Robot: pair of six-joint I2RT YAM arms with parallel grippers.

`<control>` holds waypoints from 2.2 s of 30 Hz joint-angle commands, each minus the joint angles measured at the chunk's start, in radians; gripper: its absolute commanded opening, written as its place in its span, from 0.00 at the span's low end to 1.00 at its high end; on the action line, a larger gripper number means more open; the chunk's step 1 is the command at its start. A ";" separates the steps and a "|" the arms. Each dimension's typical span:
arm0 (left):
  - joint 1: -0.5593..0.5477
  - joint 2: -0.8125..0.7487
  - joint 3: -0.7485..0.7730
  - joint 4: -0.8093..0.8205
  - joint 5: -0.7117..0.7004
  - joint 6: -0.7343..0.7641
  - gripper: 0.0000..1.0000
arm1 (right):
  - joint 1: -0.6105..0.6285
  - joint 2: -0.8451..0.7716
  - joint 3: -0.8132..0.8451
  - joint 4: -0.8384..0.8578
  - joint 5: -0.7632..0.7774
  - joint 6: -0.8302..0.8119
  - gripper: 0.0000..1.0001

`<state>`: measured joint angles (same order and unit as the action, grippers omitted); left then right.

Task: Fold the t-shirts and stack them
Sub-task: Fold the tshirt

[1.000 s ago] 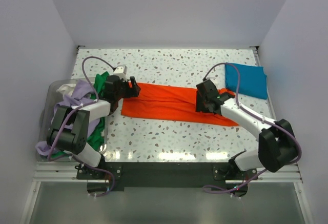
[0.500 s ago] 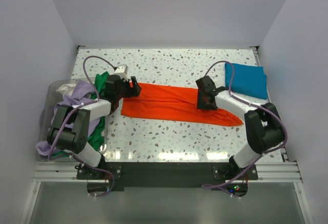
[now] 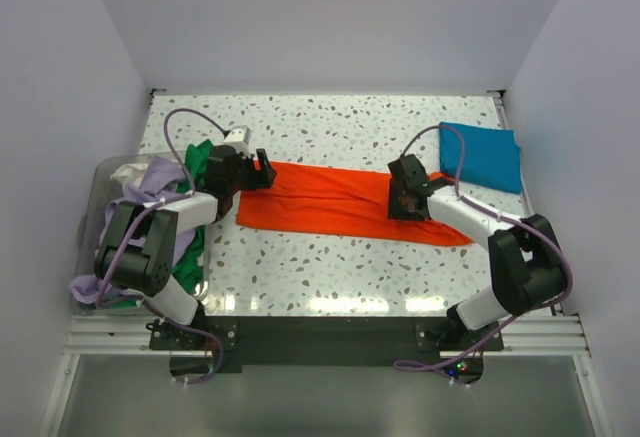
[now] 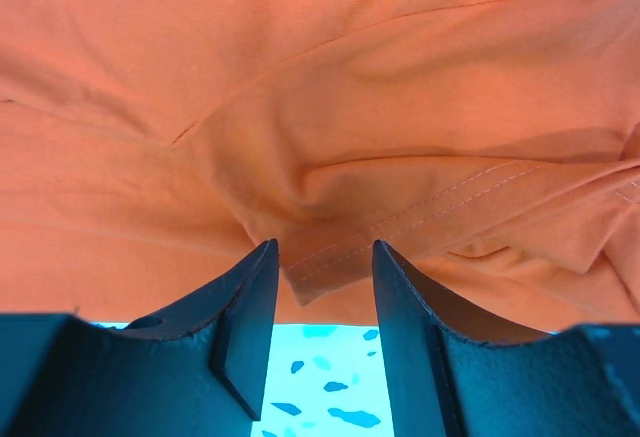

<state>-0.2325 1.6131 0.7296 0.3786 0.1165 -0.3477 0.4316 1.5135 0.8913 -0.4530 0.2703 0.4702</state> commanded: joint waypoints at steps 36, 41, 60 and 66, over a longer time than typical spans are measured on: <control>-0.007 0.005 0.040 0.023 -0.003 0.024 0.79 | 0.030 0.057 0.023 0.013 -0.150 -0.036 0.00; -0.007 0.010 0.042 0.023 -0.001 0.024 0.79 | 0.042 0.050 0.024 0.016 -0.169 -0.028 0.00; -0.007 0.011 0.045 0.017 -0.003 0.026 0.79 | 0.056 0.019 0.020 0.065 -0.259 0.011 0.00; -0.007 0.008 0.045 0.014 -0.003 0.024 0.79 | 0.055 0.022 0.020 0.103 -0.267 0.031 0.04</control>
<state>-0.2325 1.6196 0.7361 0.3756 0.1165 -0.3473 0.4805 1.5673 0.8936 -0.4000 0.0299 0.4767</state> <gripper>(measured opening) 0.791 0.029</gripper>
